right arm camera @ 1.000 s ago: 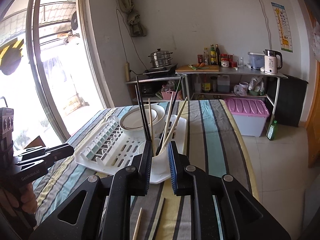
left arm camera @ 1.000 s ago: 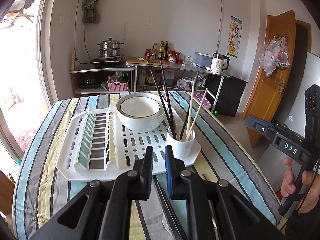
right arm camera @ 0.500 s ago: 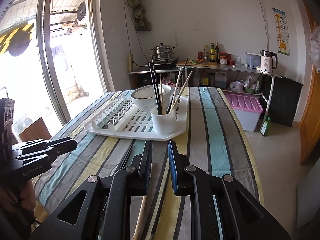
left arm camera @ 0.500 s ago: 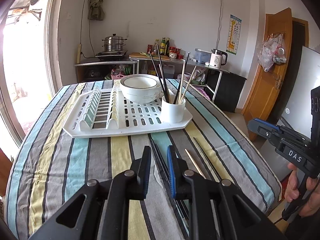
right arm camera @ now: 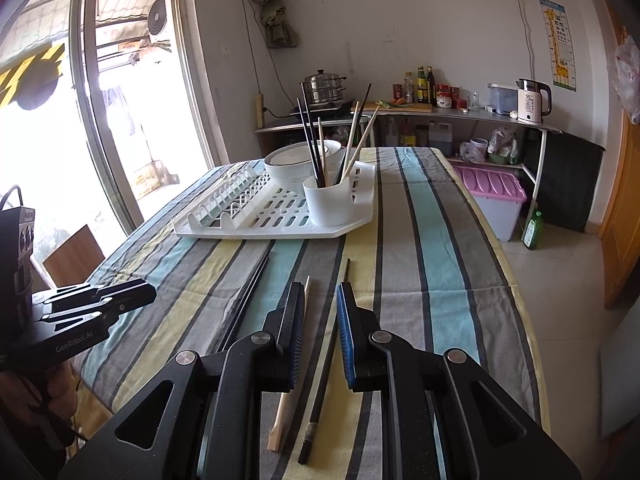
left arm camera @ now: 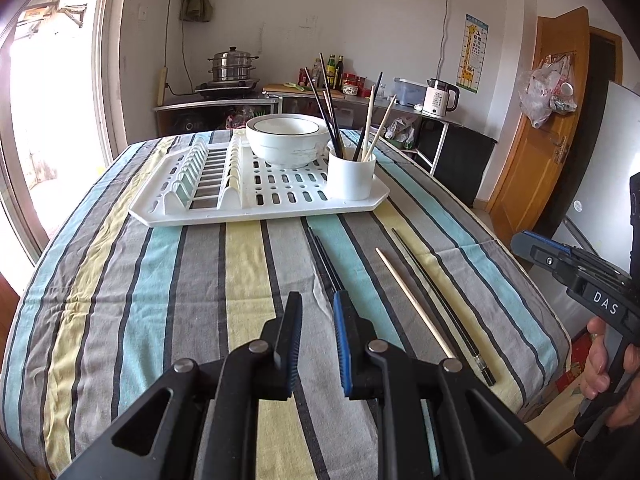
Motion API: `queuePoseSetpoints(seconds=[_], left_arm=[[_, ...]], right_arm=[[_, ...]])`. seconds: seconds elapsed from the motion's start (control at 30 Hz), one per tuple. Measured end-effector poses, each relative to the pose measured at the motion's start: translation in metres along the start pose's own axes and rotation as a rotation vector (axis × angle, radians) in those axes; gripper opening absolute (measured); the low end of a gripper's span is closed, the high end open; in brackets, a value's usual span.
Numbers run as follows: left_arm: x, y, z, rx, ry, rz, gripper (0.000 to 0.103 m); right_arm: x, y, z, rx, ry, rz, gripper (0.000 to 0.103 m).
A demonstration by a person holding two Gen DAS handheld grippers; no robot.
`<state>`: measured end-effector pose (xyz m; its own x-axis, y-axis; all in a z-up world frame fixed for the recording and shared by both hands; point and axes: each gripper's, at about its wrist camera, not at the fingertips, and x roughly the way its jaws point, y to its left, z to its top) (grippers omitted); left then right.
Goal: Organize utensils
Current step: 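Move both open tools back down to the remaining chopsticks on the cloth, then grasp a black chopstick with the left tool while the right tool grasps a wooden one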
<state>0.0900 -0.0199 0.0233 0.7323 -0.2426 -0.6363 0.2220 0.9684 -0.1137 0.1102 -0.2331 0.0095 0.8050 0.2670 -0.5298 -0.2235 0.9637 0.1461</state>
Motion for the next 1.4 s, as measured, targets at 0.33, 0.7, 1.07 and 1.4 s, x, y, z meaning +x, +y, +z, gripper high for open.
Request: queuePoseSetpoints(seconds=[0.33,0.7,1.07,1.4], left_arm=[[0.029,-0.001,0.004,-0.02,0.072,-0.026,0.017],[0.079,-0.002,0.02,-0.046,0.156,-0.023,0.02],[0.117,-0.005,0.025,-0.059,0.221,0.004,0.021],[0.116,-0.006,0.023,-0.035,0.207,0.06,0.035]], right_arm=[[0.019,-0.001,-0.005,-0.005,0.049,0.014,0.017],[0.041,-0.008,-0.006,0.006,0.092,0.029,0.017],[0.052,-0.016,-0.005,0.015,0.109,0.036,0.017],[0.055,-0.018,-0.004,0.022,0.107,0.047,0.017]])
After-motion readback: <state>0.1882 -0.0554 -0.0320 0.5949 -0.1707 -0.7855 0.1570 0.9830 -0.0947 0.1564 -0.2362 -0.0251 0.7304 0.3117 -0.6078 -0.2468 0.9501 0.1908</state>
